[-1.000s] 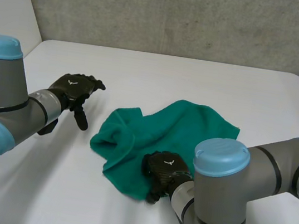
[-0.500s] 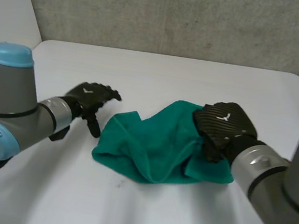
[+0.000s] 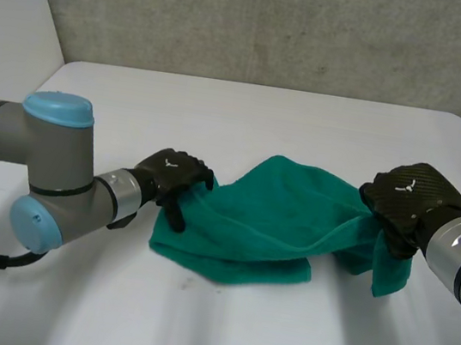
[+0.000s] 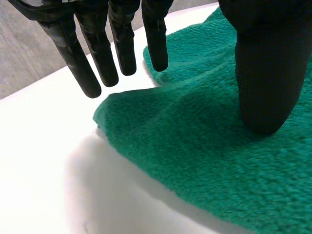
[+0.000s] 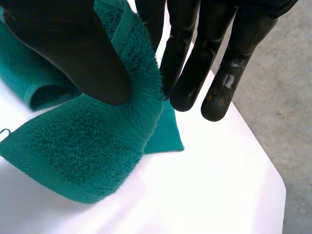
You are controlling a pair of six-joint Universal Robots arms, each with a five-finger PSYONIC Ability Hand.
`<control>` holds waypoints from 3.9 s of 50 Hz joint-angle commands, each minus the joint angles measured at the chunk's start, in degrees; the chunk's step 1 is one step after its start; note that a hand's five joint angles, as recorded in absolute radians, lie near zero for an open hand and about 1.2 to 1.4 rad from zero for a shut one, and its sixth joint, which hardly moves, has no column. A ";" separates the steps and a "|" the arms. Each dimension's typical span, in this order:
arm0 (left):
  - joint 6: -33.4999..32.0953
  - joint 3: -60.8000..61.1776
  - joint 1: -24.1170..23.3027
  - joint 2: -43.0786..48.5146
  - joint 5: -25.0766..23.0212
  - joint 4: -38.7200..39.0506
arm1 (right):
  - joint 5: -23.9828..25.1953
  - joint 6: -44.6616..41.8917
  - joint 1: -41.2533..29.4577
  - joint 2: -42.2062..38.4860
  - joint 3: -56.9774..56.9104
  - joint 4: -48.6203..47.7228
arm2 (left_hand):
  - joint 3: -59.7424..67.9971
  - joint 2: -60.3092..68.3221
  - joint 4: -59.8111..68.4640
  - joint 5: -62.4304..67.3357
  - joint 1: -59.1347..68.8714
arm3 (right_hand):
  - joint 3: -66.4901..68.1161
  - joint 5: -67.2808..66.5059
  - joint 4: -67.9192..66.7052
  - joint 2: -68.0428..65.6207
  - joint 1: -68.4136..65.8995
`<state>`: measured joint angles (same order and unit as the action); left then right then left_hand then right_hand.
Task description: Fold the towel.
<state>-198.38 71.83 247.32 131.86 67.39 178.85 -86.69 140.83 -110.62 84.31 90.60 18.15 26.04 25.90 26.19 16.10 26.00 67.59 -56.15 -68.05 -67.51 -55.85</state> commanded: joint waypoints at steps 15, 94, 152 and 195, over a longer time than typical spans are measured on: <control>-0.25 -11.35 1.67 3.57 -0.94 -2.63 | 3.81 -0.82 0.85 -1.69 0.80 -0.13 | 16.62 16.76 16.47 16.56 16.66 | 12.41 -13.85 -11.95 -12.49 -24.15; 0.28 26.87 1.41 -16.99 22.17 25.85 | 5.31 13.14 0.85 -21.56 -2.45 -19.03 | 53.96 54.10 53.81 53.90 54.00 | 12.41 -13.85 -11.95 -12.49 -24.15; 0.98 24.76 4.58 -12.16 21.82 25.06 | 2.57 21.67 11.83 -14.00 16.79 -30.64 | 53.96 54.10 53.81 53.90 54.00 | -40.85 39.41 41.31 40.78 29.11; 0.98 23.01 8.70 -8.73 21.21 24.97 | 6.27 22.73 16.40 -14.70 13.55 -35.38 | 5.70 5.85 5.55 5.65 5.75 | 12.41 -13.85 -11.95 -12.49 -24.15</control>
<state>-197.48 95.07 253.23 122.88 88.82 203.84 -80.66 163.54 -94.36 67.40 103.85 -16.78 31.21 30.90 30.65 20.37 30.65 67.60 -55.96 -68.21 -67.26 -53.50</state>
